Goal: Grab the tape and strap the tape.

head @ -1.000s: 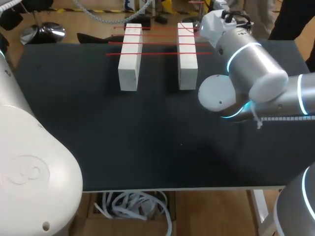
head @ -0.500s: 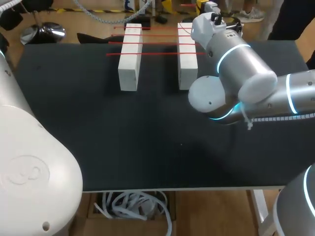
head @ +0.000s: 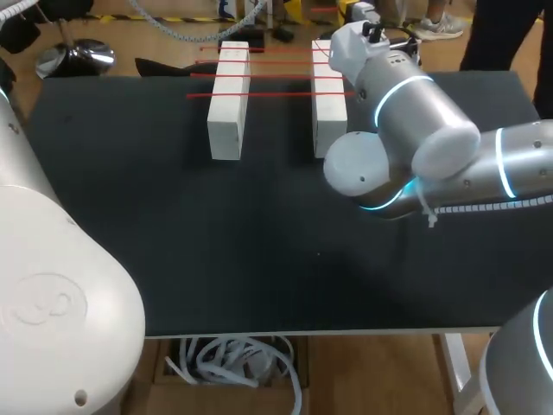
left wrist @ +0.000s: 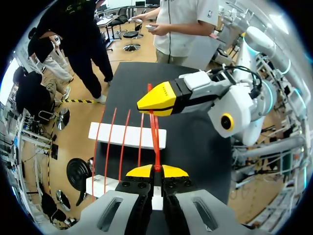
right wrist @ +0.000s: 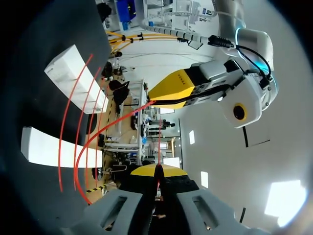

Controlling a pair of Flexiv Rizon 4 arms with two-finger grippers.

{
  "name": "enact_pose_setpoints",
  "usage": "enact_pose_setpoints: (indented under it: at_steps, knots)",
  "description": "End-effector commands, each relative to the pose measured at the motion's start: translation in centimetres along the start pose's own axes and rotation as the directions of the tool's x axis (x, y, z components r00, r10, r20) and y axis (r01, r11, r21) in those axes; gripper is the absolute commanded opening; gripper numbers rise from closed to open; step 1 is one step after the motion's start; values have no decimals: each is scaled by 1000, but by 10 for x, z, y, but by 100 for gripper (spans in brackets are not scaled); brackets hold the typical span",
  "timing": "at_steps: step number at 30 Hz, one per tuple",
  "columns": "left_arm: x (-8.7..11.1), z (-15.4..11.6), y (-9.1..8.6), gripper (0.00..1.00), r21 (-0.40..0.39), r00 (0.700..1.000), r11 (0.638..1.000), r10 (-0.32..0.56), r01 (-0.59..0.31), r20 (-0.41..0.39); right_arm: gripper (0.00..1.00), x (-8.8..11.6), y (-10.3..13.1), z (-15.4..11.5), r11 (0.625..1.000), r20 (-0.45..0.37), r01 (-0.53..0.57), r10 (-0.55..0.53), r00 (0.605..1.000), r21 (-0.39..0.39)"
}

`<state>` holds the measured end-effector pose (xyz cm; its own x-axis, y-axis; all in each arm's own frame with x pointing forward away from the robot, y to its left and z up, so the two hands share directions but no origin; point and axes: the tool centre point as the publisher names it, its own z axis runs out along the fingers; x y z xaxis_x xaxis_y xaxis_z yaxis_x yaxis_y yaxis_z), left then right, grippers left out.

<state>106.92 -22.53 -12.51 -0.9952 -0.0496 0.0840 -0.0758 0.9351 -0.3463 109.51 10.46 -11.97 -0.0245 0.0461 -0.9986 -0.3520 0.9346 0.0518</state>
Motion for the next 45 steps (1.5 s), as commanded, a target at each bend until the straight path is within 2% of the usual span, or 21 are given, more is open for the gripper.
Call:
enact_pose_setpoints:
  at_steps: [1,32,45]
  knots:
    - [1,-1,0,0,-3,1000,1000,-1,1,0,0,-2,4,0,1000,-11,6,-6,1000,5]
    - [1,-1,0,0,-3,1000,1000,-1,1,0,0,7,21,6,999,-41,34,-35,999,-15]
    - [1,-1,0,0,-3,1000,1000,-1,1,0,0,7,25,8,999,-30,34,-35,999,-13]
